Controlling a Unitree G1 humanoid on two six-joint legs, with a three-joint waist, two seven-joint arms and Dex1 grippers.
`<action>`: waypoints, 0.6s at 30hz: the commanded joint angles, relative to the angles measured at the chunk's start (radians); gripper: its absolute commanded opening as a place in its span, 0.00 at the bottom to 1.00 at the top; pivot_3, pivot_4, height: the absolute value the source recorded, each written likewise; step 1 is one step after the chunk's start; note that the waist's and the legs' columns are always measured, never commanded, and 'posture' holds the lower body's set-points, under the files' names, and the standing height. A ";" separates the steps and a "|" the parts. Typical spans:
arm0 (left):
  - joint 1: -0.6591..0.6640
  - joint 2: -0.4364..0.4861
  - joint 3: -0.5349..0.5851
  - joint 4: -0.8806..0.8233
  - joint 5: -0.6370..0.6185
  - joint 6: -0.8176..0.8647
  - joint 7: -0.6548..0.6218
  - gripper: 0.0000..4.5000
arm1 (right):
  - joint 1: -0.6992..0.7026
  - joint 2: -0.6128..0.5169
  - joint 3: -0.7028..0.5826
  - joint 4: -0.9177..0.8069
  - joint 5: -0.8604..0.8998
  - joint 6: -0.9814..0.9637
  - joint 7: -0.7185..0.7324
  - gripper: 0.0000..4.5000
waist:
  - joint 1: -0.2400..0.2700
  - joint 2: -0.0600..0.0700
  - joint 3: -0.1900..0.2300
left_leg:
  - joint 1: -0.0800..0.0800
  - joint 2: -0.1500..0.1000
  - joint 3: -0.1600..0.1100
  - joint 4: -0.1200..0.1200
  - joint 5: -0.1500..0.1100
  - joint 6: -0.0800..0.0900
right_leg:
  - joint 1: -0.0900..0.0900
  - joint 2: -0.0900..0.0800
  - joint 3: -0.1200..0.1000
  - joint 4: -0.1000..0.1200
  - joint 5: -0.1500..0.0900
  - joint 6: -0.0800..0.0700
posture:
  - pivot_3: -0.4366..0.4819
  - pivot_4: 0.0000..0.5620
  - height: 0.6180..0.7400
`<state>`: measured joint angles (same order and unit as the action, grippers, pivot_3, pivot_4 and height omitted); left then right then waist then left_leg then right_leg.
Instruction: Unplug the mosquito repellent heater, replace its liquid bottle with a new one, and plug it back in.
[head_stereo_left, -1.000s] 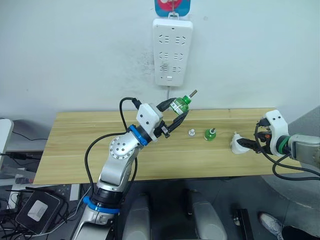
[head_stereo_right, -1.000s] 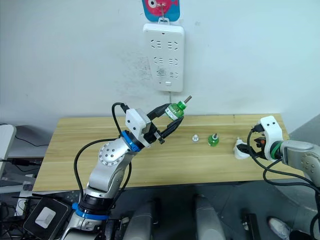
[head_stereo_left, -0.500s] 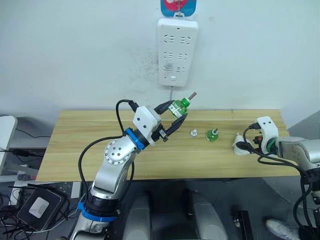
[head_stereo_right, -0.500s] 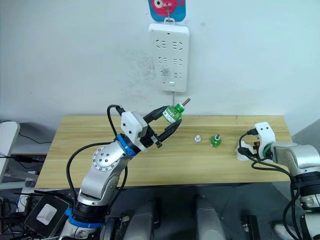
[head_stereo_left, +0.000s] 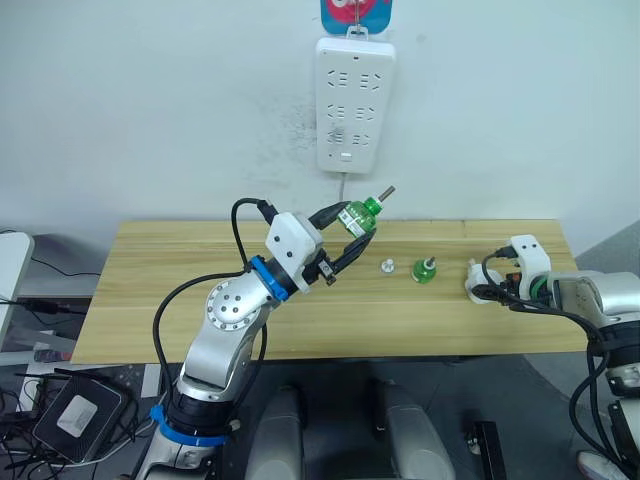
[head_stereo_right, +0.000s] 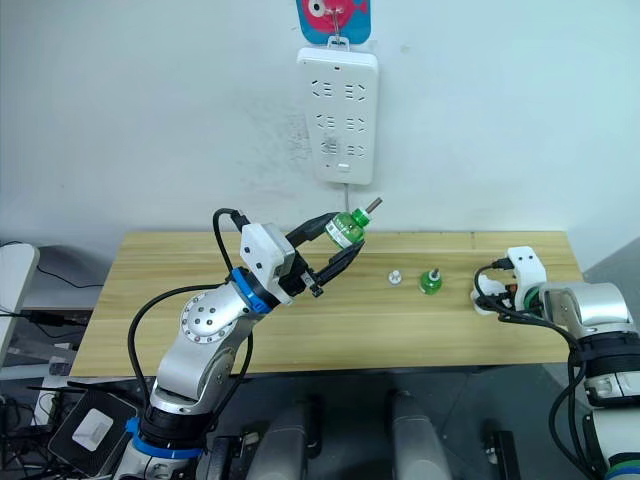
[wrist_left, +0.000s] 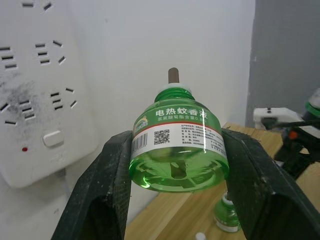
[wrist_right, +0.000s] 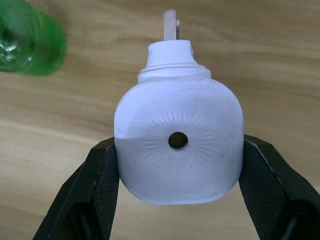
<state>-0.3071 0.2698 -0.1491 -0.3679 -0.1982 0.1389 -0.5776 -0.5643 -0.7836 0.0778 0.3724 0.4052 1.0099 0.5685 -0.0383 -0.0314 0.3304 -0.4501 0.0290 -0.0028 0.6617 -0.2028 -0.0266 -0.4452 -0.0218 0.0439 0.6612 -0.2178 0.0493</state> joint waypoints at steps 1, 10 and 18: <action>0.015 -0.001 -0.010 -0.060 -0.023 0.004 -0.002 0.50 | 0.003 -0.019 -0.039 -0.011 -0.007 0.011 0.042 0.66 | 0.000 0.000 0.000 | 0.000 0.000 0.000 0.000 0.000 0.000 | 0.000 0.000 0.000 0.000 0.000 0.000 | 0.41 0.58 1.00; 0.088 0.091 -0.041 0.011 -0.088 -0.178 -0.249 0.50 | -0.119 -0.253 -0.279 -0.176 0.647 0.592 0.416 0.66 | -0.005 0.003 0.001 | 0.000 0.001 0.000 0.000 0.000 0.000 | 0.000 0.000 0.000 0.000 0.001 -0.002 | 0.35 0.58 1.00; -0.022 0.057 -0.075 0.227 -0.059 -0.380 -0.348 0.50 | -0.247 -0.301 -0.176 -0.046 1.189 0.604 0.148 0.66 | -0.010 0.002 0.001 | -0.001 0.000 0.002 0.001 -0.002 0.004 | 0.002 0.000 0.001 -0.006 0.000 -0.001 | 0.30 0.56 1.00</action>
<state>-0.3142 0.3371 -0.2288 -0.1367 -0.2506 -0.2083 -0.9254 -0.7972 -1.0722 -0.0934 0.3213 1.4804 1.6062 0.7804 -0.0480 -0.0291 0.3316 -0.4517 0.0290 -0.0012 0.6621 -0.2053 -0.0226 -0.4435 -0.0221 0.0446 0.6550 -0.2171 0.0486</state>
